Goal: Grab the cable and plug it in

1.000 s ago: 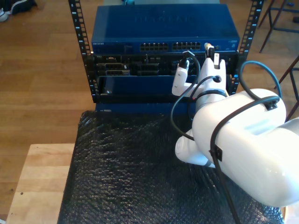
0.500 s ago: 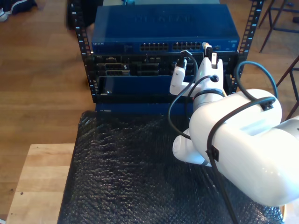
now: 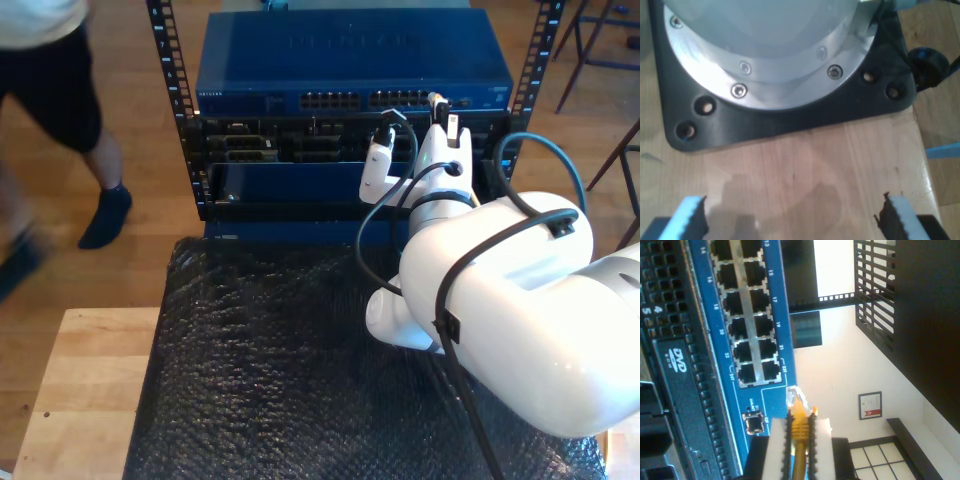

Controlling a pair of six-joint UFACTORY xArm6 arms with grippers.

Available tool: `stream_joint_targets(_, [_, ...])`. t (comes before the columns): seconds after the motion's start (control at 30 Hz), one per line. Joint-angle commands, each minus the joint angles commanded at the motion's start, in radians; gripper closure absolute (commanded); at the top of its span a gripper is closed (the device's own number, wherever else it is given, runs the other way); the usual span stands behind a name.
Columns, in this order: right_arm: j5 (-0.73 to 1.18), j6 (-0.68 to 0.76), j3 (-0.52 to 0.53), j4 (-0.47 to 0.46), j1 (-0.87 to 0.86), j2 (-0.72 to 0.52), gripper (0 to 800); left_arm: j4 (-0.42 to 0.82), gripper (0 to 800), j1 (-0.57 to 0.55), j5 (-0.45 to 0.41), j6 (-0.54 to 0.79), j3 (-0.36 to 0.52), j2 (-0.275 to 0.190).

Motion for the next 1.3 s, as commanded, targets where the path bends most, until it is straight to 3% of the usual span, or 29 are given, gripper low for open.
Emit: stream_joint_targets(1.3, [0.003,0.005,-0.072,-0.003,0.000,0.054,800,0.000,0,0.000,-0.002,0.000,0.000,0.002])
